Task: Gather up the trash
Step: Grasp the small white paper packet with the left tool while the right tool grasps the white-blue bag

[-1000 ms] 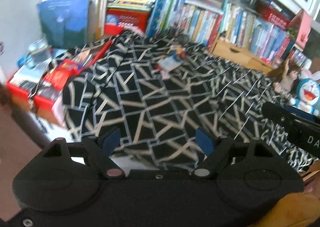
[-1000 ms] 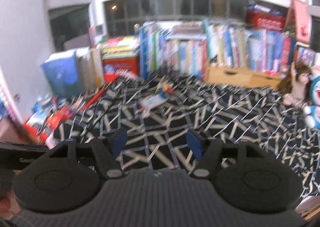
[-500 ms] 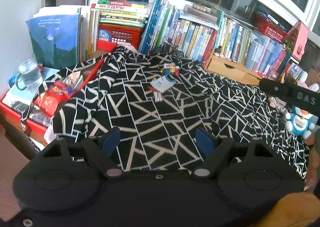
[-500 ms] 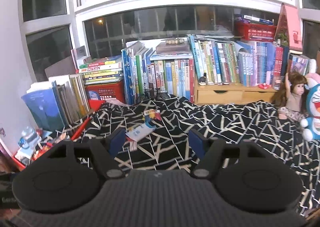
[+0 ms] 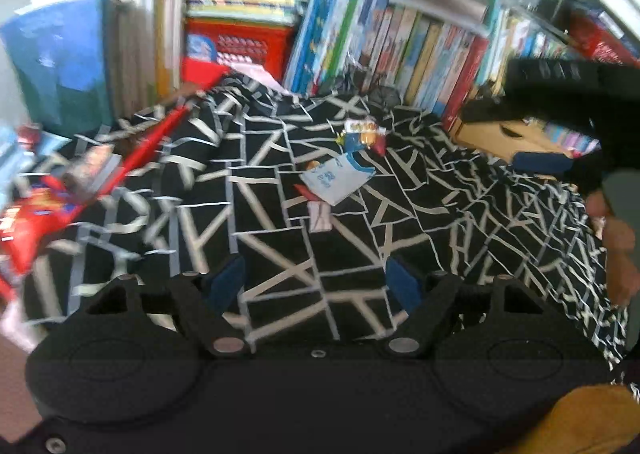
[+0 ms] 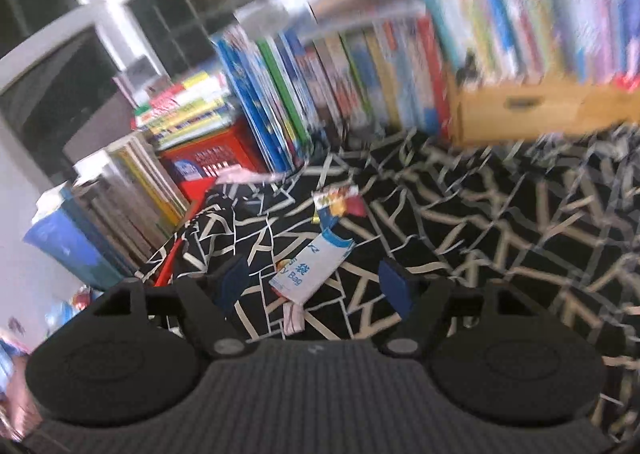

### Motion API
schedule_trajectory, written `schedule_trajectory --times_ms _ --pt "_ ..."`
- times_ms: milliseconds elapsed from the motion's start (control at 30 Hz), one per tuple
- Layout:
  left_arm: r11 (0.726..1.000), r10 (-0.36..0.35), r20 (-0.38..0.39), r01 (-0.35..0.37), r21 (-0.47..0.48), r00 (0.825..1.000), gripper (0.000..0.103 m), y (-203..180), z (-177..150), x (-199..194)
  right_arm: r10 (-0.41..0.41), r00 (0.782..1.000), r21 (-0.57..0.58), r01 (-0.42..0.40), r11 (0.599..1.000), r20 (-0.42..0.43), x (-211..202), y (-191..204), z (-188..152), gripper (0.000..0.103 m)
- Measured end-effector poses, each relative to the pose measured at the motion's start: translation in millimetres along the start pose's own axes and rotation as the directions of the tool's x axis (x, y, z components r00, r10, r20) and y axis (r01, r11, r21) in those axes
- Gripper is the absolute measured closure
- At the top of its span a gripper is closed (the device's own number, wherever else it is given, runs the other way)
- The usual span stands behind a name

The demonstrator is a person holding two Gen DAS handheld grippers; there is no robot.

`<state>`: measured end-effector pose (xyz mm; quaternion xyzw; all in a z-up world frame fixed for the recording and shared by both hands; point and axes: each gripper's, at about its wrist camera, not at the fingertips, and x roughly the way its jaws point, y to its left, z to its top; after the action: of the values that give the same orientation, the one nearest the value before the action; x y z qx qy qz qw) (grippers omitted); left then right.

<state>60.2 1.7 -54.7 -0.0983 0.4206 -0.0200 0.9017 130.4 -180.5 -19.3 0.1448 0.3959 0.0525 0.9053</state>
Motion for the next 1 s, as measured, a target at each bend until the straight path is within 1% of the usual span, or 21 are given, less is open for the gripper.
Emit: schedule_trajectory --times_ms 67,100,200,267,333,500,600,633,700,733,767,800,833,867,900,933,967,1000 --pt "0.999 0.035 -0.035 -0.035 -0.002 0.999 0.035 -6 9 39 0.016 0.997 0.046 -0.013 0.999 -0.071 39 -12 16 0.021" --pt "0.999 0.052 -0.048 -0.052 -0.005 0.997 0.035 -7 12 56 0.030 0.994 0.070 -0.023 0.997 -0.109 58 -17 22 0.021" --pt "0.997 0.075 -0.069 -0.077 -0.027 0.995 0.037 -8 18 103 0.061 0.974 0.146 -0.029 0.989 -0.217 117 -28 34 0.021" --pt "0.995 0.090 -0.085 -0.093 -0.039 0.992 0.038 -6 21 129 0.075 0.959 0.182 -0.025 0.983 -0.272 147 -31 36 0.021" --pt "0.993 0.110 -0.092 -0.113 -0.029 0.990 0.041 -7 23 151 0.083 0.944 0.205 -0.017 0.979 -0.318 174 -32 35 0.021" --pt "0.992 0.122 -0.100 -0.125 -0.029 0.987 0.045 -7 28 181 0.084 0.916 0.196 -0.006 0.981 -0.392 220 -27 34 0.021" --pt "0.992 0.121 -0.100 -0.124 -0.025 0.988 0.048 -12 30 195 0.073 0.906 0.175 0.000 0.985 -0.416 238 -22 34 0.021" --pt "0.992 0.119 -0.103 -0.122 -0.020 0.988 0.051 -14 31 197 0.071 0.902 0.171 0.003 0.985 -0.425 245 -20 34 0.021" --pt "0.993 0.114 -0.122 -0.117 -0.013 0.986 0.060 -17 32 202 0.069 0.896 0.170 0.007 0.985 -0.439 256 -18 33 0.020" --pt "0.993 0.109 -0.140 -0.113 -0.019 0.984 0.067 -17 32 206 0.069 0.895 0.167 0.006 0.986 -0.440 259 -16 33 0.018" --pt "0.993 0.115 -0.136 -0.119 -0.023 0.984 0.074 -18 33 206 0.073 0.900 0.159 -0.004 0.987 -0.431 260 -14 34 0.018" --pt "0.992 0.118 -0.136 -0.122 -0.024 0.984 0.076 -19 33 207 0.079 0.900 0.146 -0.017 0.989 -0.429 262 -11 35 0.019" --pt "0.992 0.120 -0.139 -0.125 -0.026 0.983 0.078 -19 34 207 0.078 0.899 0.135 -0.022 0.991 -0.431 264 -9 36 0.027" --pt "0.992 0.119 -0.140 -0.125 -0.033 0.983 0.081 -19 35 206 0.073 0.900 0.131 -0.018 0.991 -0.429 265 -8 36 0.034" --pt "0.991 0.118 -0.142 -0.125 -0.041 0.983 0.081 -19 36 206 0.067 0.900 0.124 -0.014 0.992 -0.430 264 -8 36 0.045" --pt "0.991 0.119 -0.144 -0.128 -0.050 0.982 0.081 -19 36 205 0.061 0.900 0.118 -0.011 0.993 -0.431 263 -8 36 0.062" --pt "0.989 0.122 -0.146 -0.132 -0.059 0.982 0.082 -17 37 203 0.056 0.899 0.118 -0.005 0.993 -0.434 262 -10 36 0.070" --pt "0.989 0.126 -0.146 -0.136 -0.064 0.981 0.082 -16 37 201 0.053 0.897 0.125 0.002 0.992 -0.438 260 -13 36 0.082"
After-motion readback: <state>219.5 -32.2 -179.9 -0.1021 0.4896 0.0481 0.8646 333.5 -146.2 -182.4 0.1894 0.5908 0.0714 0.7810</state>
